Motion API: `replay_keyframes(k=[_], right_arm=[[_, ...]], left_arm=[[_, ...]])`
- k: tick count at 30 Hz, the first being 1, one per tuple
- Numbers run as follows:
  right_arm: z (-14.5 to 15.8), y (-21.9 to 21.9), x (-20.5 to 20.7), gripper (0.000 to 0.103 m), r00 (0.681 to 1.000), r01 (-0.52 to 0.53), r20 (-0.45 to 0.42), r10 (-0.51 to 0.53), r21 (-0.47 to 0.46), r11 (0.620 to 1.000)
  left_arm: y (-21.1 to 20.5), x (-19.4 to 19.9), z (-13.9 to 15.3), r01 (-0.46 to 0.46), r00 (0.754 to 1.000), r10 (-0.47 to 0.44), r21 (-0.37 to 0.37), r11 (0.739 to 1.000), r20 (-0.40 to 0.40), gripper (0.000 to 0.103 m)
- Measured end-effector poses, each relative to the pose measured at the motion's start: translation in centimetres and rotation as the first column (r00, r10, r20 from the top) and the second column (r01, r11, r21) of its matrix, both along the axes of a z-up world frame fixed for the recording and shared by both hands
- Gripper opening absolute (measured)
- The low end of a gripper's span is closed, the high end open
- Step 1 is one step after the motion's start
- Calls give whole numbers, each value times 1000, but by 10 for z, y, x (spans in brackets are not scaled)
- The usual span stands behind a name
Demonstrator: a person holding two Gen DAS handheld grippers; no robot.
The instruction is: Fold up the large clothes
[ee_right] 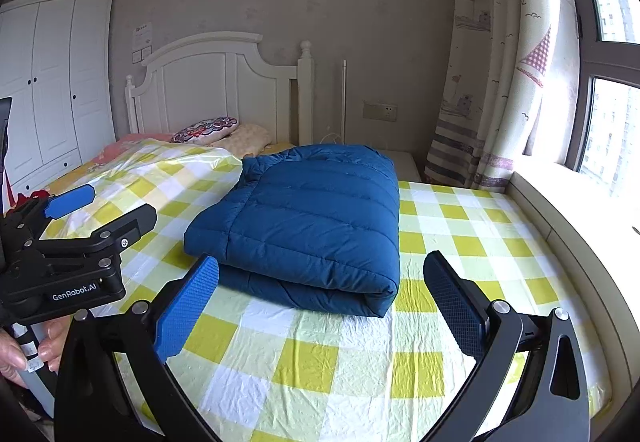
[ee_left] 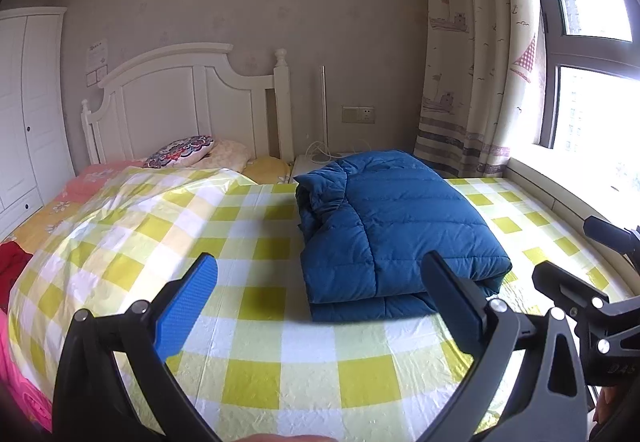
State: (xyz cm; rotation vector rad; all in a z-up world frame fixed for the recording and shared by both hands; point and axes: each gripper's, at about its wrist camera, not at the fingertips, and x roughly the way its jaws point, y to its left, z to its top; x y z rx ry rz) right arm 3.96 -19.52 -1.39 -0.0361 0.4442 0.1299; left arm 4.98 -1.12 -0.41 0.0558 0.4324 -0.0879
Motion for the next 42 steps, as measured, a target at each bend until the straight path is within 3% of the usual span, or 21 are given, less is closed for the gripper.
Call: replay_keyframes(k=[42], right_arm=[[-2,2,-1,98,1000,-2,2,2,35,999]], left_arm=[[-3,-3,-9,3,1000,-3,17,1000,-1,101]])
